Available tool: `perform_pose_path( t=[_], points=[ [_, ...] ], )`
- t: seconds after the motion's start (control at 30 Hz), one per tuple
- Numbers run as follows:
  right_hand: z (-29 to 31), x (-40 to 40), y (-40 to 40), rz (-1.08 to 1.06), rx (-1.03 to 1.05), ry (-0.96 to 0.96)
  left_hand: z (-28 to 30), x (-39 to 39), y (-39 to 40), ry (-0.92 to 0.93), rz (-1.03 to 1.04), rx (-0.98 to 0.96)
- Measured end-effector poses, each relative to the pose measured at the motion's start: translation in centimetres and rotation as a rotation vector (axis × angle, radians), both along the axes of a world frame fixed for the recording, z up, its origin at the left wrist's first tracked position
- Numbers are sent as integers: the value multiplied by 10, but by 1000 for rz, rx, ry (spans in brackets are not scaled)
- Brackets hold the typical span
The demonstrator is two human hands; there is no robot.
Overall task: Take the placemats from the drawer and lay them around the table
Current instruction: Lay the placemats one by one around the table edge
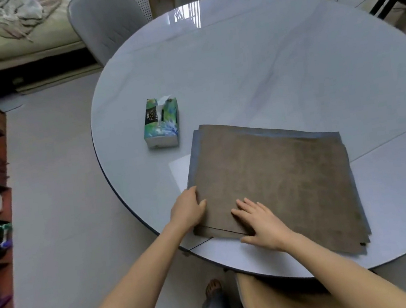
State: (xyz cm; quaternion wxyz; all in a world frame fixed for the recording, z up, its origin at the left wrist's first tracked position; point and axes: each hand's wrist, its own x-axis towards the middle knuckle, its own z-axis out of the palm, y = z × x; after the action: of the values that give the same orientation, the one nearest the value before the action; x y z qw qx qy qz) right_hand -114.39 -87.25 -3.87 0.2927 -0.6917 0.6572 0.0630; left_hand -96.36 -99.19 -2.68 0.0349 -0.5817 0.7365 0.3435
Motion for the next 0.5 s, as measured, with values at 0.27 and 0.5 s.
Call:
perform_pose_path(
  t=[0.27, 0.5],
  points=[
    [-7, -15, 3, -37, 36, 86, -13, -1, 0, 16, 198, 117],
    [-7, -20, 4, -32, 7, 66, -7, 4, -6, 200, 391, 113]
  ],
)
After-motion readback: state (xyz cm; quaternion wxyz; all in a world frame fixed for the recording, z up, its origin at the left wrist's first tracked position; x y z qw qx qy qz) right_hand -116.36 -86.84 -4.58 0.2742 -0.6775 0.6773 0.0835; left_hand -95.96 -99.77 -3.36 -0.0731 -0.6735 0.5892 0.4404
